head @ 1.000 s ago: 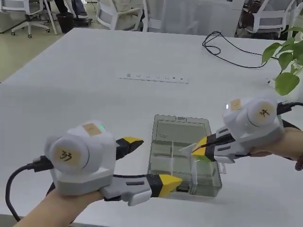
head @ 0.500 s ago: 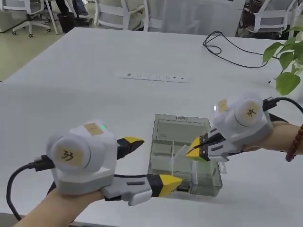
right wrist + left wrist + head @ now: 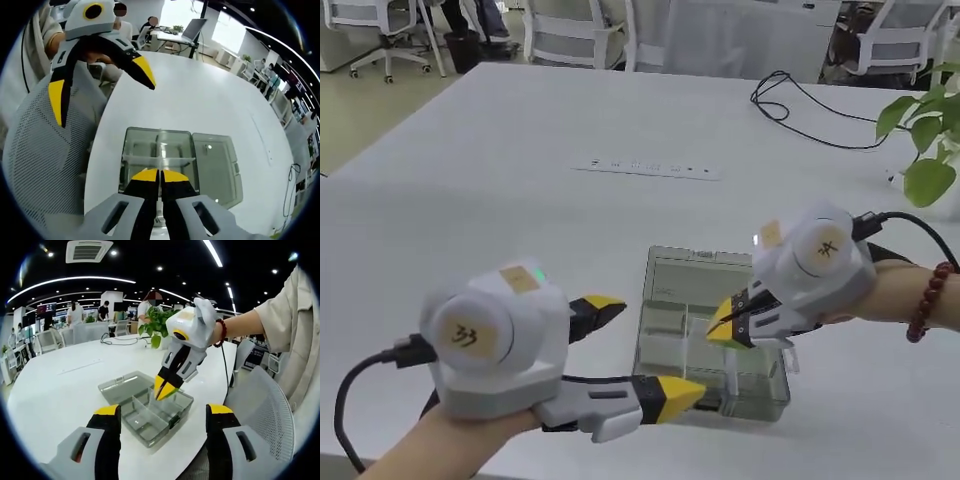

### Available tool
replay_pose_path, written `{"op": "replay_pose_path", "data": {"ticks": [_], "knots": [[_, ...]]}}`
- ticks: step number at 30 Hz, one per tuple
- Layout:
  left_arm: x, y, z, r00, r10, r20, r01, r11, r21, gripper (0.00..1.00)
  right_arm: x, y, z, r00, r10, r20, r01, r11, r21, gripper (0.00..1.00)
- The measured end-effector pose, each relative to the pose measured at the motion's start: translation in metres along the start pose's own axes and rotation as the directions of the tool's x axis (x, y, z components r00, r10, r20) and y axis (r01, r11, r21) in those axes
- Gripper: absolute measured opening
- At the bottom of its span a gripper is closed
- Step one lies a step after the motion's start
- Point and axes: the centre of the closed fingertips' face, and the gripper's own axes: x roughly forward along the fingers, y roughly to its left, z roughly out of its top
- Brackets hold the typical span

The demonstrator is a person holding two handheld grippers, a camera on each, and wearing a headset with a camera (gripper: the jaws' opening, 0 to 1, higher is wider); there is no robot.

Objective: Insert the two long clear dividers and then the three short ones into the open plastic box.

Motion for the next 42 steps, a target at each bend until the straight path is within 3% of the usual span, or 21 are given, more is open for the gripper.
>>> {"op": "replay_pose_path", "data": {"ticks": [5, 13, 21, 26, 34, 38, 42], "knots": [[0.001, -0.002, -0.001, 0.9999, -0.007, -0.008, 0.007, 1.0, 0.007, 0.68, 0.002, -0.003, -0.001, 0.9995, 0.031, -0.006, -0.031, 0.999, 0.038, 0.03], [-0.001, 0.001, 0.0, 1.0, -0.001, -0.004, 0.001, 1.0, 0.006, 0.69, 0.013, -0.001, -0.008, 0.9956, 0.068, -0.065, -0.067, 0.998, 0.021, 0.02], [0.001, -0.001, 0.0, 1.0, -0.002, -0.003, 0.002, 1.0, 0.003, 0.69, 0.025, 0.001, -0.019, 0.9865, 0.112, -0.12, -0.107, 0.993, 0.047, 0.02], [0.0, 0.001, 0.001, 1.0, 0.003, 0.001, -0.003, 1.0, 0.003, 0.69, 0.033, 0.003, -0.024, 0.9791, 0.102, -0.176, -0.096, 0.994, 0.042, 0.02], [0.001, 0.002, -0.001, 1.0, 0.007, -0.004, -0.007, 1.0, 0.002, 0.69, 0.037, 0.003, -0.029, 0.9628, 0.103, -0.25, -0.096, 0.994, 0.044, 0.02], [0.003, 0.0, -0.001, 0.9999, 0.01, -0.01, -0.009, 1.0, 0.02, 0.69, 0.041, 0.004, -0.032, 0.9449, 0.115, -0.307, -0.107, 0.993, 0.042, 0.02], [0.003, 0.0, -0.001, 0.9999, 0.009, -0.007, -0.009, 1.0, 0.016, 0.69, 0.043, 0.004, -0.035, 0.9347, 0.12, -0.334, -0.112, 0.993, 0.043, 0.02]]}}
